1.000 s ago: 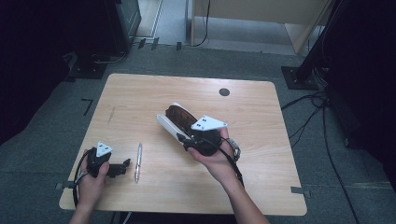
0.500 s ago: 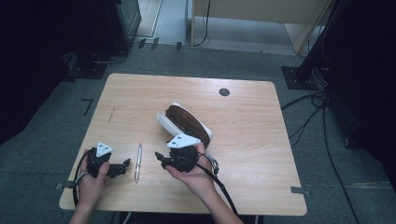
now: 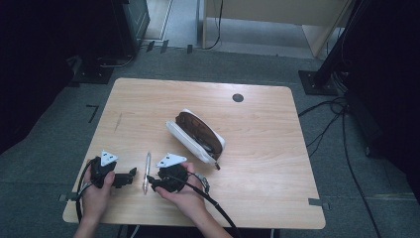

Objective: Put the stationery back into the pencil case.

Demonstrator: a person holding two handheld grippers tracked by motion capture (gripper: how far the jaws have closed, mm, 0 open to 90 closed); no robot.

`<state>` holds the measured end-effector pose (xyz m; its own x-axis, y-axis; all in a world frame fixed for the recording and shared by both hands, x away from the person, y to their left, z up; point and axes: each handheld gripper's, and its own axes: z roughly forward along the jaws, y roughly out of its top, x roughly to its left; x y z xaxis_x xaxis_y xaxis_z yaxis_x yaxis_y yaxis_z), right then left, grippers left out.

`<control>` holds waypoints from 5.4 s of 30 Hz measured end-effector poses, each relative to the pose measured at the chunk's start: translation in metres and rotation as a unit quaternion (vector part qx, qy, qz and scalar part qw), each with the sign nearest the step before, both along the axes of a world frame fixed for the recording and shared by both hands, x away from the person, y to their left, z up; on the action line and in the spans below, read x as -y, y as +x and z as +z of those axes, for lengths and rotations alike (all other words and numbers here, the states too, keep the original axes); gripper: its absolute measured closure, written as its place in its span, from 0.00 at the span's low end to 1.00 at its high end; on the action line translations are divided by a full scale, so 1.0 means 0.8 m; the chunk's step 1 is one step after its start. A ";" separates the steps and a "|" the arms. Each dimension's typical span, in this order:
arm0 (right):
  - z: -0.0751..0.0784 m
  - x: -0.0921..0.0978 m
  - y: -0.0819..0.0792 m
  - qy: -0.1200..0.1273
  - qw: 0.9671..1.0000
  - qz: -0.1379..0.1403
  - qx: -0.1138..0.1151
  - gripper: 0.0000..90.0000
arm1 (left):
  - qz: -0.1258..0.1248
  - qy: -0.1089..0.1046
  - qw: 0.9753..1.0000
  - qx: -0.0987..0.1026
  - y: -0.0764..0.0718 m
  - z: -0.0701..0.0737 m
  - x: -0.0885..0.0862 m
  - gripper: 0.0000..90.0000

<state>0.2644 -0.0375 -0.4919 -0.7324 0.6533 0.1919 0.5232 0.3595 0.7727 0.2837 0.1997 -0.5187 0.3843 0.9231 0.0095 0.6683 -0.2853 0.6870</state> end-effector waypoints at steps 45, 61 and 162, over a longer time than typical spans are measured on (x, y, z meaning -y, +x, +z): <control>-0.029 0.035 0.004 -0.077 0.997 0.004 0.031 0.70 | -0.003 0.001 1.000 0.000 0.001 0.000 -0.002 0.02; -0.031 0.026 0.007 -0.075 0.996 0.011 0.042 0.87 | -0.005 0.000 1.000 0.001 0.001 0.000 -0.001 0.02; 0.072 0.106 0.004 -0.019 0.993 -0.020 0.112 0.90 | -0.010 0.000 1.000 0.000 0.002 0.000 0.000 0.02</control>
<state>0.2678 -0.1225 -0.4343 -0.7276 0.6860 0.0015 0.3538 0.3733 0.8576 0.2851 0.1997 -0.5187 0.4033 0.9150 0.0102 0.6625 -0.2997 0.6865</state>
